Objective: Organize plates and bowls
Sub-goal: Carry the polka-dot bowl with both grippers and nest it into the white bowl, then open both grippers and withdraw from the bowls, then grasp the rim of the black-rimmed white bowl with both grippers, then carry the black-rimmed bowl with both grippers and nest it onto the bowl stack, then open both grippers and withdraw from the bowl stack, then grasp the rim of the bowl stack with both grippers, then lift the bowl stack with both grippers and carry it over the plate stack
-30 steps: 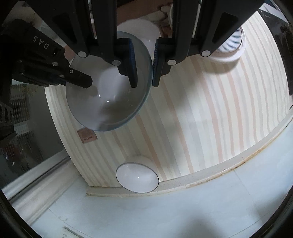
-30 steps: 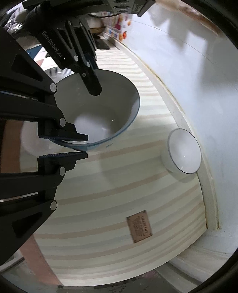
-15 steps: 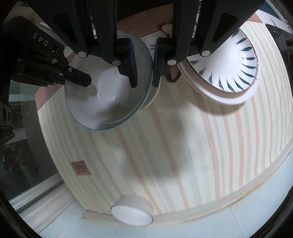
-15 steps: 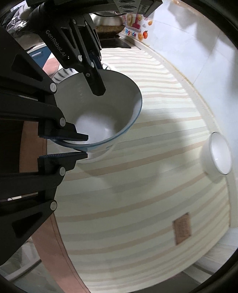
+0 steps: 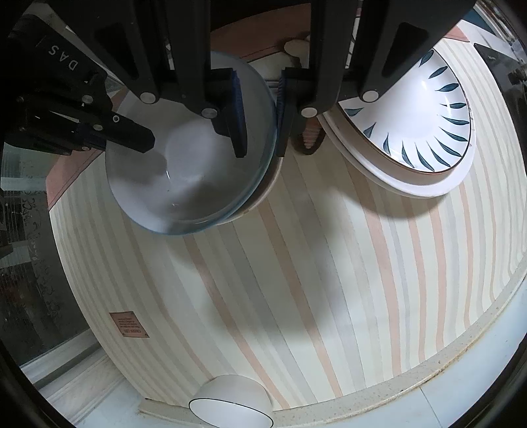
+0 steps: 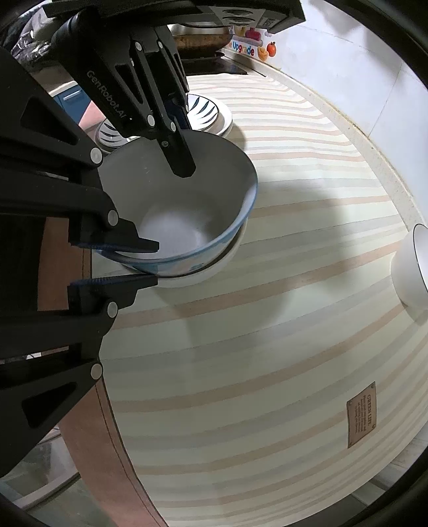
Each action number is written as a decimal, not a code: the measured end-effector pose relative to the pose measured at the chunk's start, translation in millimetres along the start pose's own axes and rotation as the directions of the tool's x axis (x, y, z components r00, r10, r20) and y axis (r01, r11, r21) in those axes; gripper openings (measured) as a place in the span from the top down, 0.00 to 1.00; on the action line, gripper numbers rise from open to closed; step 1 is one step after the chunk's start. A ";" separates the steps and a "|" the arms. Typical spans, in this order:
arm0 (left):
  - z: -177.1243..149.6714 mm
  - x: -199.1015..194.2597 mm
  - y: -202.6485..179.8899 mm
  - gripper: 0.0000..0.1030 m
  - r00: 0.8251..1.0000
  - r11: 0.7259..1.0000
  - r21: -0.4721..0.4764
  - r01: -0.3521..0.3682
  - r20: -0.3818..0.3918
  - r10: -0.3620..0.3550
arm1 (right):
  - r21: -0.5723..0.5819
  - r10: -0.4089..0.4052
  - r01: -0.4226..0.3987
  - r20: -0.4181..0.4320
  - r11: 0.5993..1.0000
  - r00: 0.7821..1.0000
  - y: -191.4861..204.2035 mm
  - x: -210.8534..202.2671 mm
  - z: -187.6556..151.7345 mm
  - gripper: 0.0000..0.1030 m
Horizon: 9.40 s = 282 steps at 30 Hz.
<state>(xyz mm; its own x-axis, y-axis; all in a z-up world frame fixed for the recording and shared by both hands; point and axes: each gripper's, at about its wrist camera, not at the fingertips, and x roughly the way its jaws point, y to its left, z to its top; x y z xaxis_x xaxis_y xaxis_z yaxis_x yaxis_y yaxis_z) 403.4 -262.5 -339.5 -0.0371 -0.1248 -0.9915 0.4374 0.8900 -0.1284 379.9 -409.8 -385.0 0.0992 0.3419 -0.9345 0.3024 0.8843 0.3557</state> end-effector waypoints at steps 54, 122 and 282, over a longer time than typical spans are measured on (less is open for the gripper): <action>268.3 -12.3 13.5 0.69 0.985 0.990 -0.141 -0.032 0.162 0.055 | 0.116 0.114 -0.149 0.267 0.982 0.957 -68.9 -56.2 257.2 0.54; 34.6 -74.5 -0.5 0.87 0.981 1.000 -0.001 -0.028 0.192 0.028 | -0.010 0.042 -0.041 0.228 0.999 0.973 13.9 -78.9 11.6 0.90; 4.2 -40.5 91.0 0.50 0.959 0.940 -0.189 0.283 0.055 -0.278 | -0.004 0.392 -0.392 0.055 0.920 0.918 46.5 17.5 -14.9 0.44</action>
<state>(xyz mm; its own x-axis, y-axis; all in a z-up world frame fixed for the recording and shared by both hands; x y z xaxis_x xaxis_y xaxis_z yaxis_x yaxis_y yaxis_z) 448.5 -178.3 -311.0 -0.1077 -0.3908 -0.9141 0.2308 0.8845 -0.4054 381.6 -358.0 -384.6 0.2613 0.6433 -0.7196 0.2352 0.6806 0.6938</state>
